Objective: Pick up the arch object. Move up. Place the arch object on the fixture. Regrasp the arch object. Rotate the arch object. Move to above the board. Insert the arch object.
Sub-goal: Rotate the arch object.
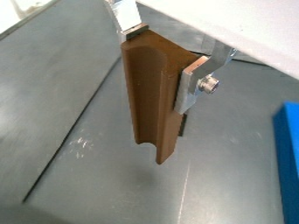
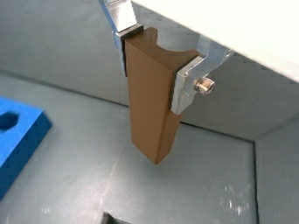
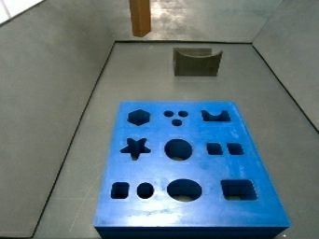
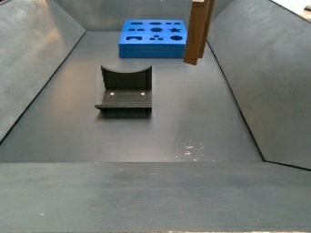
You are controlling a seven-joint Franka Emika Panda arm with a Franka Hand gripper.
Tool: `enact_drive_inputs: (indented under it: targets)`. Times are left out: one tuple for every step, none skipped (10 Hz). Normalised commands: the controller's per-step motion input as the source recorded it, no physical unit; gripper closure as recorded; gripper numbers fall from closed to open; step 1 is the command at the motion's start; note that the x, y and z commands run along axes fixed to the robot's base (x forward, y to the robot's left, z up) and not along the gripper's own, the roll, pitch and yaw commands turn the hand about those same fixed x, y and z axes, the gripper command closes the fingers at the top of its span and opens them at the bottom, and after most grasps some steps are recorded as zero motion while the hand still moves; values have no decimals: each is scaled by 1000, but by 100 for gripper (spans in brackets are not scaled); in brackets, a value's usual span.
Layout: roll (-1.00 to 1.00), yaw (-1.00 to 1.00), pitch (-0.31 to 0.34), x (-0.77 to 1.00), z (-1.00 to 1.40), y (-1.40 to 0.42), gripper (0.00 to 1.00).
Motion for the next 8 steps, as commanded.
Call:
enact_drive_inputs:
  targets:
    - [-81, -1000, 63, -20, 24, 18, 100]
    - [-101, -1000, 79, -19, 25, 17, 100]
    - [-35, -1000, 27, 0, 0, 0, 100]
    - [-38, -1000, 29, 2, 2, 0, 100]
    - [-42, -1000, 32, 2, 2, 3, 100]
    - [-45, -1000, 35, 2, 2, 5, 100]
    - [-48, -1000, 37, 1, 2, 5, 100]
    - [-55, -1000, 42, 1, 2, 7, 100]
